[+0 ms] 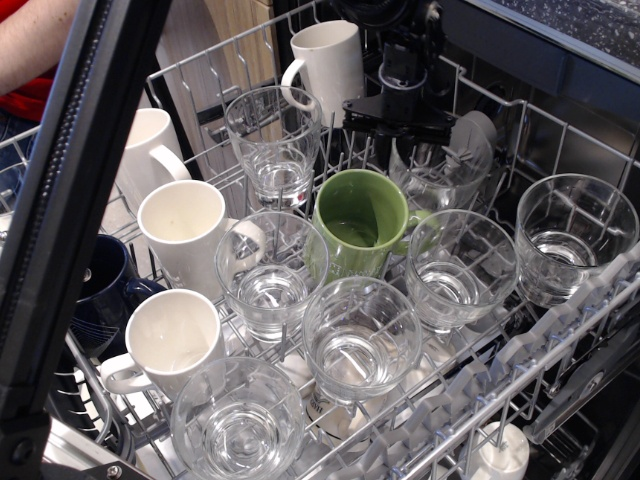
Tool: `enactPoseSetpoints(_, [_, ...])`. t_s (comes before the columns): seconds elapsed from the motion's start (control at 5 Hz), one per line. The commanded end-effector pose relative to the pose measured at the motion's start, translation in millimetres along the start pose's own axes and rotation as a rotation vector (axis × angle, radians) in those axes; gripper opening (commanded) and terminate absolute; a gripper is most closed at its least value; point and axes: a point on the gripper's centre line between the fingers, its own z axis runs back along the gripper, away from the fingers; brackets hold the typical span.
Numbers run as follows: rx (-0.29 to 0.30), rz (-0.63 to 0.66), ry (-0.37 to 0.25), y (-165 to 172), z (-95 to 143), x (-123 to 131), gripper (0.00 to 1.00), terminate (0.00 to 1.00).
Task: Pick up any cup
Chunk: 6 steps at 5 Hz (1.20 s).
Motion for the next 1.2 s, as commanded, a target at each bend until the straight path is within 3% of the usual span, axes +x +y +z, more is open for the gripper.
enactPoseSetpoints(0.0, [-0.123,0.023,-0.146,-4.5,90.3,41.7,0.0,0.0])
enactPoseSetpoints(0.4, [-0.204,0.034,-0.124,-0.2,131.7,52.7,0.0,0.0])
enactPoseSetpoints(0.6, [-0.177,0.024,-0.165,-2.3,156.0,56.0,0.0,0.0])
enactPoseSetpoints(1.0, [-0.128,-0.081,-0.198,0.7,187.4,33.3,0.0,0.0])
